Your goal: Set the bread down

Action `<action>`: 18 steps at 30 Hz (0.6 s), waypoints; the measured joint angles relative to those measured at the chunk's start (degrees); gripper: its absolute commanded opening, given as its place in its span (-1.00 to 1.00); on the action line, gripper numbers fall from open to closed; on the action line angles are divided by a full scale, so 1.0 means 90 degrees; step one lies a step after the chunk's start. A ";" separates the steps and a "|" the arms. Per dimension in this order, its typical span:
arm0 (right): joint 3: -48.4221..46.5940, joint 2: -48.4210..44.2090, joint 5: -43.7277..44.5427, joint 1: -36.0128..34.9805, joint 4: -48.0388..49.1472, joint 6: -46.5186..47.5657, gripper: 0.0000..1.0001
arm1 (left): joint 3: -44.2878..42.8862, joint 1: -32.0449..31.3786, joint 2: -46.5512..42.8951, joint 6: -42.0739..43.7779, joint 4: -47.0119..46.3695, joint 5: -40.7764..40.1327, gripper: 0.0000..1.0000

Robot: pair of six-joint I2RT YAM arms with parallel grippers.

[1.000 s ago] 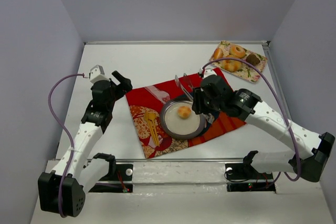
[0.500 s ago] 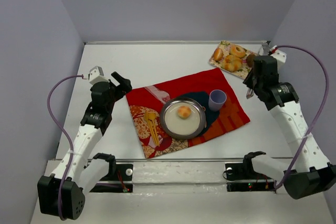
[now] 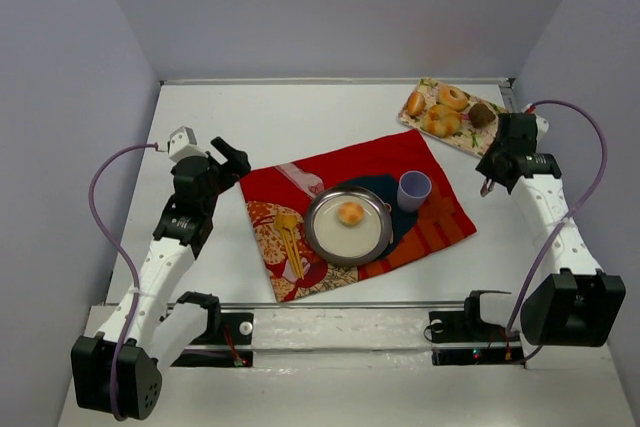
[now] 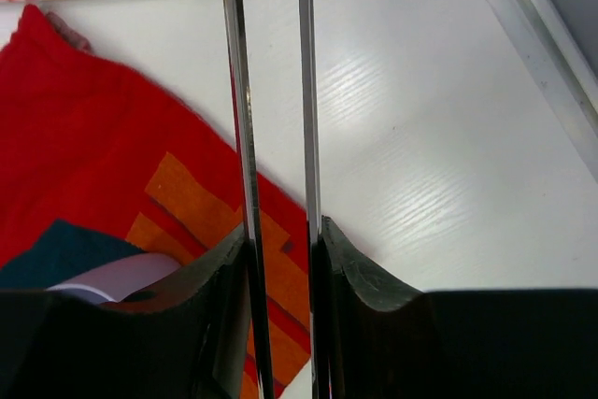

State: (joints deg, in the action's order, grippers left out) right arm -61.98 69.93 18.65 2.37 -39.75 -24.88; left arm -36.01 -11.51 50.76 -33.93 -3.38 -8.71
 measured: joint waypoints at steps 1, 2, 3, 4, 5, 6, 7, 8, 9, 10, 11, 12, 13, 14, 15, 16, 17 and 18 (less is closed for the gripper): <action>-0.0036 0.0019 0.0012 0.0046 0.0027 0.0012 -0.27 | 0.0000 0.0000 0.0000 0.0000 0.0002 -0.0007 0.98; -0.0119 0.0112 0.0058 0.0136 0.0087 0.0058 -0.26 | 0.0000 0.0000 0.0000 0.0000 0.0007 -0.0022 0.98; -0.0160 0.0165 0.0080 0.0182 0.0124 0.0080 -0.27 | 0.0000 0.0000 0.0000 0.0000 0.0015 -0.0041 0.98; -0.0211 0.0338 0.0129 0.0313 0.0216 0.0121 -0.27 | 0.0000 0.0000 -0.0002 0.0000 0.0024 -0.0056 0.98; -0.0236 0.0481 0.0134 0.0425 0.0262 0.0153 -0.27 | 0.0000 0.0000 -0.0002 0.0000 0.0029 -0.0068 0.98; -0.0243 0.0685 0.0107 0.0612 0.0340 0.0185 -0.26 | 0.0000 0.0000 -0.0007 -0.0002 0.0032 -0.0083 0.98; -0.0240 0.0843 0.0087 0.0729 0.0384 0.0204 -0.25 | 0.0000 0.0000 -0.0017 -0.0002 0.0029 -0.0090 0.98; -0.0226 0.1098 0.0036 0.0981 0.0444 0.0231 -0.25 | 0.0000 0.0000 -0.0022 -0.0002 0.0029 -0.0095 0.98; -0.0199 0.1260 -0.0039 0.1144 0.0500 0.0248 -0.23 | 0.0000 0.0000 -0.0024 -0.0002 0.0027 -0.0102 0.98; -0.0170 0.1443 -0.0124 0.1297 0.0537 0.0270 -0.20 | 0.0000 0.0000 -0.0024 -0.0002 0.0024 -0.0107 0.98; -0.0143 0.1605 -0.0204 0.1447 0.0554 0.0296 -0.16 | 0.0000 0.0000 -0.0022 -0.0002 0.0027 -0.0112 0.98; -0.0119 0.1751 -0.0270 0.1542 0.0576 0.0321 -0.12 | 0.0000 0.0000 -0.0017 -0.0002 0.0024 -0.0112 0.98; -0.0104 0.1848 -0.0301 0.1586 0.0590 0.0323 -0.11 | 0.0000 0.0000 0.0000 0.0000 0.0012 -0.0112 0.98; -0.0097 0.1984 -0.0369 0.1630 0.0593 0.0345 -0.11 | 0.0000 0.0000 0.0017 -0.0002 0.0005 -0.0112 0.98; -0.0097 0.2091 -0.0452 0.1668 0.0612 0.0364 -0.10 | 0.0000 0.0000 0.0056 0.0000 -0.0005 -0.0112 0.98; -0.0097 0.2210 -0.0544 0.1702 0.0639 0.0391 -0.09 | 0.0000 0.0000 0.0104 0.0000 -0.0022 -0.0109 0.98; -0.0097 0.2312 -0.0624 0.1739 0.0658 0.0406 -0.08 | 0.0000 0.0000 0.0165 0.0000 -0.0027 -0.0107 0.98; -0.0097 0.2416 -0.0697 0.1785 0.0668 0.0418 -0.06 | 0.0000 0.0000 0.0206 0.0000 -0.0022 -0.0104 0.98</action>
State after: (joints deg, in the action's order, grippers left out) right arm -62.85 91.68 12.38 18.44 -33.74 -21.12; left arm -36.01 -11.51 52.62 -33.93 -3.57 -9.65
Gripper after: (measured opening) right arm 0.452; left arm 0.990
